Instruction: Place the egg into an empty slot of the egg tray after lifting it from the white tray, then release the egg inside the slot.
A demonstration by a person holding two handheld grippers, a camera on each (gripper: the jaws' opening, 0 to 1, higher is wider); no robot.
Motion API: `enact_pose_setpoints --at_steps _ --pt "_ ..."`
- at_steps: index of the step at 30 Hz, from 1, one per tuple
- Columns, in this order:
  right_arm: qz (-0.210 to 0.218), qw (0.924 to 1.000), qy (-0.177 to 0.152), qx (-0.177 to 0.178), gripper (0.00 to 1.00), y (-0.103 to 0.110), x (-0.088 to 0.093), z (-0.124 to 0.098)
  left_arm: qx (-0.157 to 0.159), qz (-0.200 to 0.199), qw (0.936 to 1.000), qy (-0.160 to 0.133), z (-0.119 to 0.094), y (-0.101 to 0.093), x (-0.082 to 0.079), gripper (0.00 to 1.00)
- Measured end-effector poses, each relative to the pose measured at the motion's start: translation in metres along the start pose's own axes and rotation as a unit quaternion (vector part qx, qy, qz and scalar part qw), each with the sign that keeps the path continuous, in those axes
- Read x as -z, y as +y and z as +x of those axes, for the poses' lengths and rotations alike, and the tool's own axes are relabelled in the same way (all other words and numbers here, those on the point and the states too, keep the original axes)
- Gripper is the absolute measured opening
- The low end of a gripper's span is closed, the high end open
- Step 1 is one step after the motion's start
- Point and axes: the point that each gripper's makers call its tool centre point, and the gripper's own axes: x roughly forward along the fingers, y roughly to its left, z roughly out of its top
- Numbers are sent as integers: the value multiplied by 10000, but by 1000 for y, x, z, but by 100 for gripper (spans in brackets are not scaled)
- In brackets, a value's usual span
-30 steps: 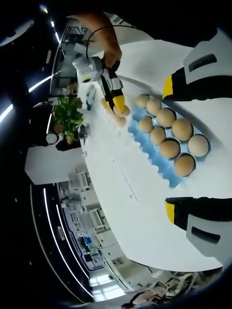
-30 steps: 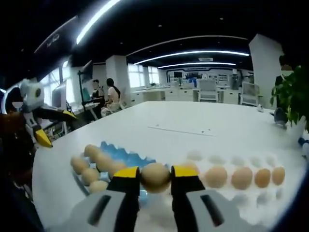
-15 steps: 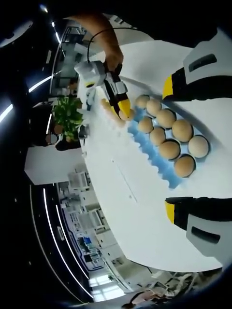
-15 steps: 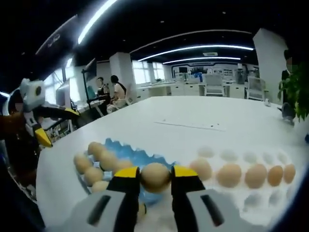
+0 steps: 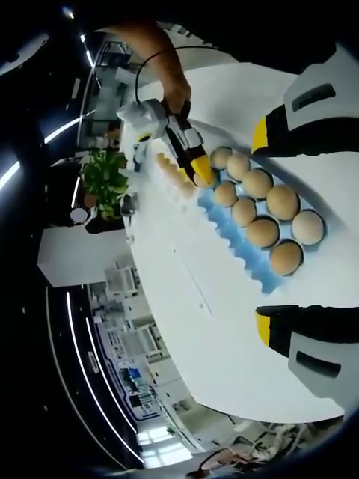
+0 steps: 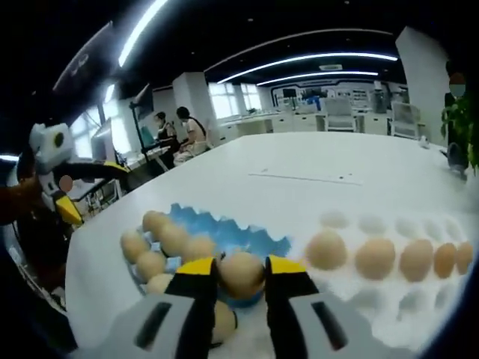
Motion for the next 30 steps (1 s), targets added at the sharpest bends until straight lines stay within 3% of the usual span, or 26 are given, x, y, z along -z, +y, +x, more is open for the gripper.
enact_pose_setpoints --at_steps 30 --pt "96 9996 47 -270 26 3 8 3 -36 -50 10000 41 -1 1 3 81"
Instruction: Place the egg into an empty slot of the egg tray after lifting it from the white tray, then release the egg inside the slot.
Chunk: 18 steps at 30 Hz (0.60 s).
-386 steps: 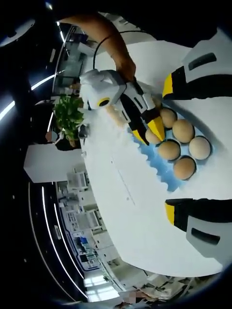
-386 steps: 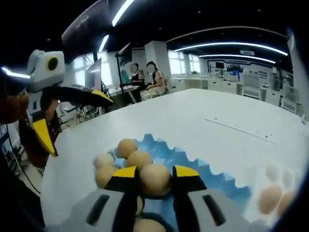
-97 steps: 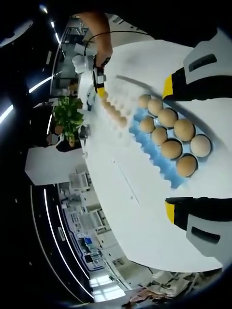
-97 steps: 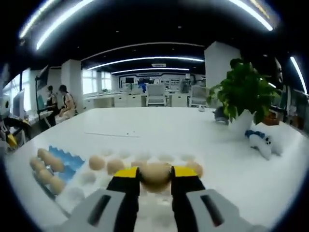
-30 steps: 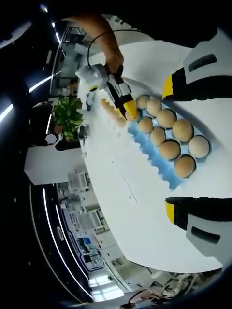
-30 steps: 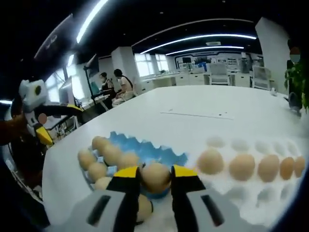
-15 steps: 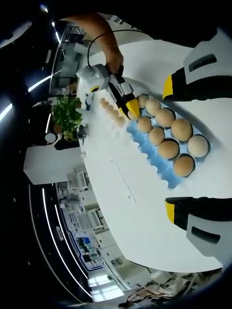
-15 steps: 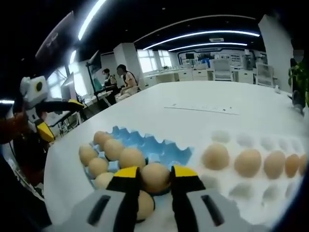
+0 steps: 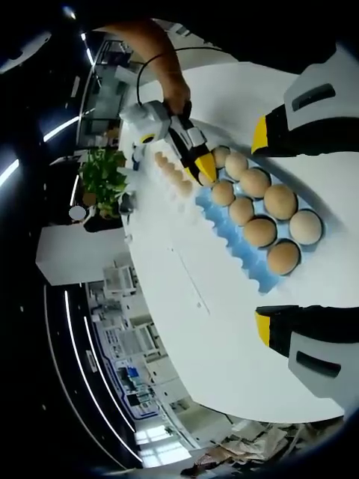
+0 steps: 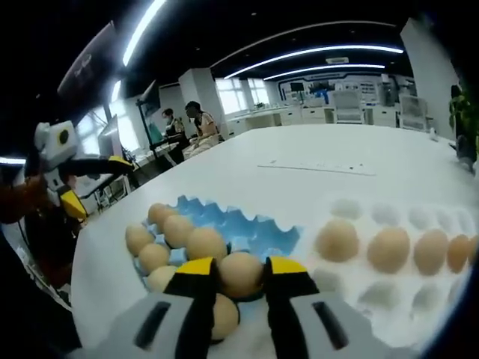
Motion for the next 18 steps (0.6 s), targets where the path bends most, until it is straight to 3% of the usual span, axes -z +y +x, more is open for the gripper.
enact_pose_setpoints --at_steps 18 --pt "76 9996 -216 178 29 -8 -7 -16 -3 3 10000 -2 0 0 0 81"
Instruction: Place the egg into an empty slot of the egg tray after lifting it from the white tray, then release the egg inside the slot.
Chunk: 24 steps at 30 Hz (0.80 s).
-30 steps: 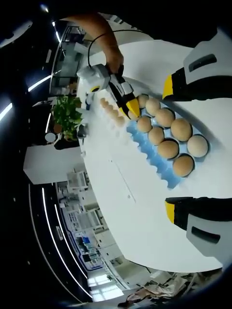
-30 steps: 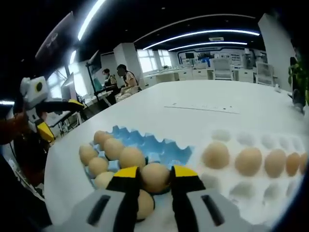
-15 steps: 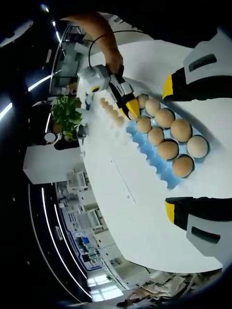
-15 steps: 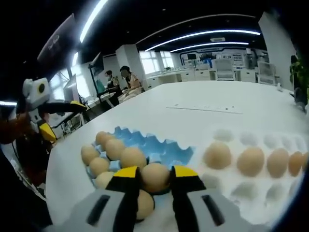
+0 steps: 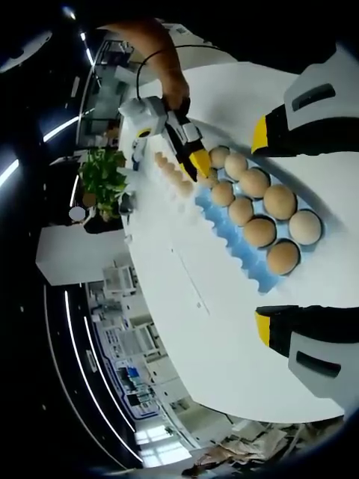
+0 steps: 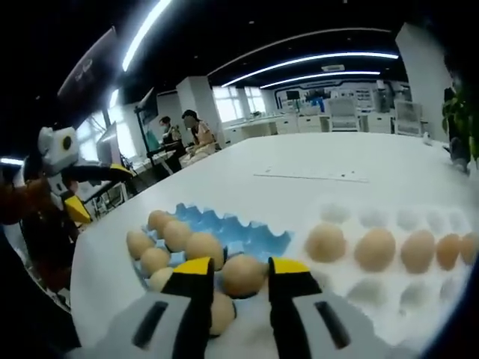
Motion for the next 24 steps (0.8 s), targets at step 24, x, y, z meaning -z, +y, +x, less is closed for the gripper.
enact_pose_setpoints --at_steps 24 --pt "-1165 9845 141 1304 27 -73 -22 7 -17 -3 10000 8 0 4 0 81"
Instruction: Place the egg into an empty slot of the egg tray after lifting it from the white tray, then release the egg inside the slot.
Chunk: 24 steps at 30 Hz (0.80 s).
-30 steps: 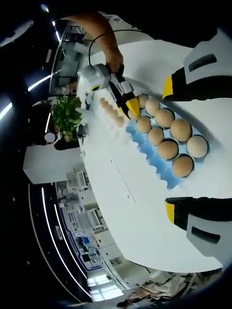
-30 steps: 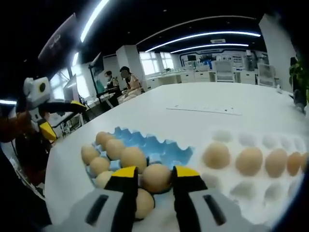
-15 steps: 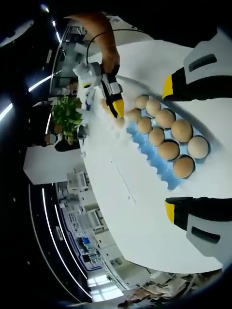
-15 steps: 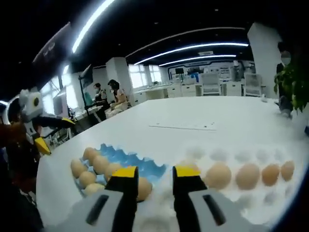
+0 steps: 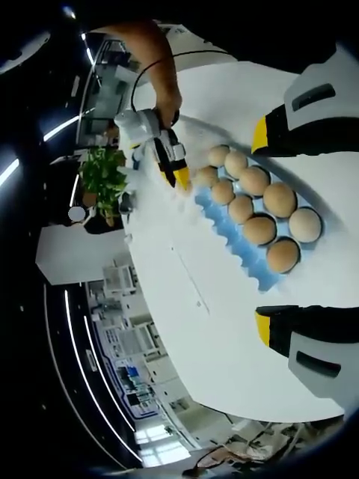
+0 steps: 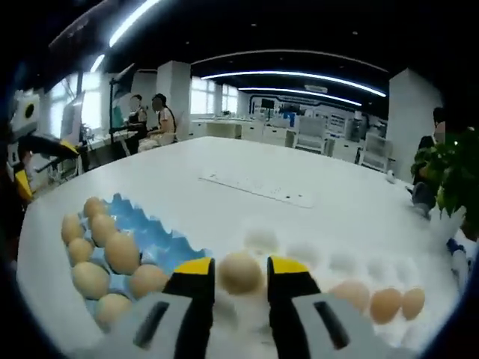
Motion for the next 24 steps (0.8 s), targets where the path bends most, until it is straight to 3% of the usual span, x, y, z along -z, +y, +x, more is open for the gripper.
enact_pose_setpoints --at_steps 2,4,6,7,10,12,15,19,21,24 --pt "-654 9972 326 -138 26 3 6 2 15 14 10000 5 1 0 0 81" --pt "-1018 9927 537 -347 25 9 11 5 28 28 10000 11 1 -1 0 81" --pt "-799 9939 653 -378 25 7 9 6 33 29 10000 8 2 0 -1 81" --pt "-830 9915 820 -574 25 7 10 7 30 30 10000 6 2 0 -1 81" --pt "-997 9864 1093 -716 26 7 10 12 45 43 10000 12 3 0 -2 81" --pt "-1157 9851 1059 -711 25 8 10 12 39 32 10000 -5 4 1 -2 81" --pt "-884 9898 923 -622 24 6 10 9 30 27 10000 -4 4 0 -2 81" --pt "-911 9928 613 -487 23 5 5 2 28 8 10000 16 3 -1 0 81" --pt "-662 9968 244 -385 23 4 -8 -4 26 6 10000 38 2 -1 2 81" --pt "-416 9986 6 -334 23 4 -20 -9 20 1 10000 37 2 0 3 81"
